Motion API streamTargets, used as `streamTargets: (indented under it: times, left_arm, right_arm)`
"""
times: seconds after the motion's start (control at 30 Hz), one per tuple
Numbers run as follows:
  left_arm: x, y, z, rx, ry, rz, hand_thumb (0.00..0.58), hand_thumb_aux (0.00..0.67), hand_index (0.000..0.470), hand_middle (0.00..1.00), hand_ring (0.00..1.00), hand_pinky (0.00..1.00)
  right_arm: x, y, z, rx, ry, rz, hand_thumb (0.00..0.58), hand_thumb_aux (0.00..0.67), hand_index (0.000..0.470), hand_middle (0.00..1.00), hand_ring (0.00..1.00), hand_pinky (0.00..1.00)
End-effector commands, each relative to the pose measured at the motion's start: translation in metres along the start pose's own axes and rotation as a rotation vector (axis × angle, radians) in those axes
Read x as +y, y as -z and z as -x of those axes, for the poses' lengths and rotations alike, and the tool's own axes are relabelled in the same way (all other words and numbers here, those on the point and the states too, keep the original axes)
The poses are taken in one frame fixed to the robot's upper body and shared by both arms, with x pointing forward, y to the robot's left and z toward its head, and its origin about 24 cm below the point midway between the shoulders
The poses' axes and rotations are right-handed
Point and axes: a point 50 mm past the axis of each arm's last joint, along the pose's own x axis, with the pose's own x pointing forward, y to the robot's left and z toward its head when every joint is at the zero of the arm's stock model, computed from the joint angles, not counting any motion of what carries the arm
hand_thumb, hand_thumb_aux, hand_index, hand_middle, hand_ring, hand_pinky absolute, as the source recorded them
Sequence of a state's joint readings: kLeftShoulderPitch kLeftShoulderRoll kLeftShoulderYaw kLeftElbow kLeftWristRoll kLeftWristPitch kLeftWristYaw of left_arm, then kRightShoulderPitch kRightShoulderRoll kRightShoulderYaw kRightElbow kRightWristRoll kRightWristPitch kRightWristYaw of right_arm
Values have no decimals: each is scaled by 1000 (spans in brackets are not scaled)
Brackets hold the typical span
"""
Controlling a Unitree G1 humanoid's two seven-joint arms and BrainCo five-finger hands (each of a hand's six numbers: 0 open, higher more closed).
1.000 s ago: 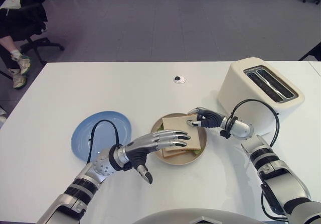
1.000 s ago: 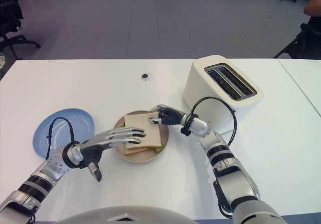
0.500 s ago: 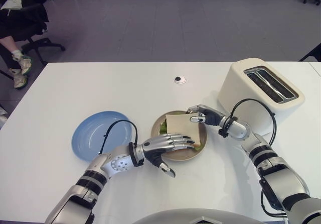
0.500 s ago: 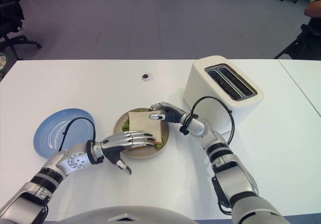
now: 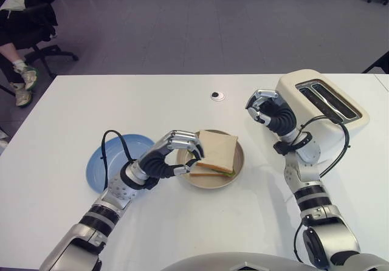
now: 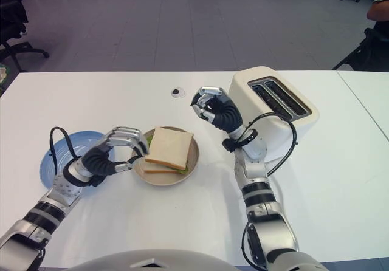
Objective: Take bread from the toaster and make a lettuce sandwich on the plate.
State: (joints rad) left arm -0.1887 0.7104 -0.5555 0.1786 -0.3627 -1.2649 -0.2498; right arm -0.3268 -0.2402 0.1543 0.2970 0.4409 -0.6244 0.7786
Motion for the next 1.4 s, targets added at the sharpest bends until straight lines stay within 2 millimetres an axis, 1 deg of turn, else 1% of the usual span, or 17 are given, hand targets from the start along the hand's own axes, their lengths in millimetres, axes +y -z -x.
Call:
streamTargets:
  times: [0.03, 0.13, 0.3, 0.5, 0.67, 0.73, 0.77, 0.8, 0.83, 0.87, 0.9, 0.93, 0.97, 1.03, 1.07, 1.2, 1.4]
  left_arm:
    - [-54, -13, 34, 90, 468, 222, 580, 670, 470, 1000, 1000, 1000]
    - [-73, 10, 56, 278, 689, 214, 580, 670, 470, 1000, 1000, 1000]
    - [-79, 43, 71, 509, 789, 93, 580, 670, 470, 1000, 1000, 1000]
    - [-52, 87, 62, 704, 596, -279, 580, 670, 470, 1000, 1000, 1000]
    - [-31, 108, 49, 728, 421, -585, 576, 615, 431, 1000, 1000, 1000]
    - [-23, 110, 41, 693, 310, -661, 552, 523, 367, 973, 973, 973]
    - [-20, 109, 36, 665, 247, -680, 491, 407, 286, 929, 929, 929]
    - [-17, 107, 33, 640, 197, -688, 328, 229, 160, 851, 851, 851]
    - [-13, 104, 28, 609, 137, -689, 172, 108, 76, 804, 804, 804]
    - [-8, 100, 24, 567, 65, -682, 0, 0, 0, 698, 698, 698]
    - [-4, 95, 20, 526, 3, -670, 0, 0, 0, 600, 600, 600]
    - [1, 87, 15, 464, -72, -634, 0, 0, 0, 529, 529, 529]
    - [4, 78, 11, 404, -138, -598, 0, 0, 0, 455, 455, 455]
    - [11, 62, 4, 287, -280, -520, 0, 0, 0, 192, 192, 192]
    - [16, 56, 1, 252, -352, -501, 0, 0, 0, 0, 0, 0]
    - [27, 41, -2, 168, -622, -446, 0, 0, 0, 0, 0, 0]
    - [18, 41, -8, 165, -659, -413, 0, 0, 0, 0, 0, 0]
  right_arm:
    - [76, 19, 50, 277, -608, -105, 580, 670, 470, 1000, 1000, 1000]
    - [102, 36, 81, 474, -849, -135, 580, 670, 470, 1000, 1000, 1000]
    - [108, 55, 82, 585, -869, -55, 580, 670, 470, 1000, 1000, 1000]
    - [72, 73, 43, 571, -428, 104, 580, 670, 470, 1000, 1000, 1000]
    - [42, 80, 27, 562, -91, 153, 580, 670, 470, 1000, 1000, 1000]
    - [33, 75, 21, 504, 9, 170, 580, 670, 470, 1000, 1000, 1000]
    - [29, 70, 17, 459, 57, 177, 580, 670, 470, 1000, 1000, 1000]
    - [25, 66, 15, 420, 90, 181, 580, 670, 470, 875, 875, 875]
    - [21, 60, 12, 369, 128, 186, 580, 670, 470, 627, 627, 627]
    - [16, 53, 10, 315, 170, 191, 526, 465, 326, 231, 231, 231]
    - [12, 47, 8, 270, 204, 195, 405, 302, 212, 0, 0, 0]
    - [7, 40, 6, 215, 249, 191, 0, 0, 0, 0, 0, 0]
    - [3, 34, 5, 167, 284, 186, 0, 0, 0, 0, 0, 0]
    - [-4, 21, 5, 65, 361, 171, 0, 0, 0, 0, 0, 0]
    - [-6, 16, 6, 24, 395, 167, 0, 0, 0, 0, 0, 0]
    - [-10, -1, 14, -77, 512, 323, 0, 0, 0, 0, 0, 0]
    - [0, -7, 17, -92, 545, 447, 0, 0, 0, 0, 0, 0]
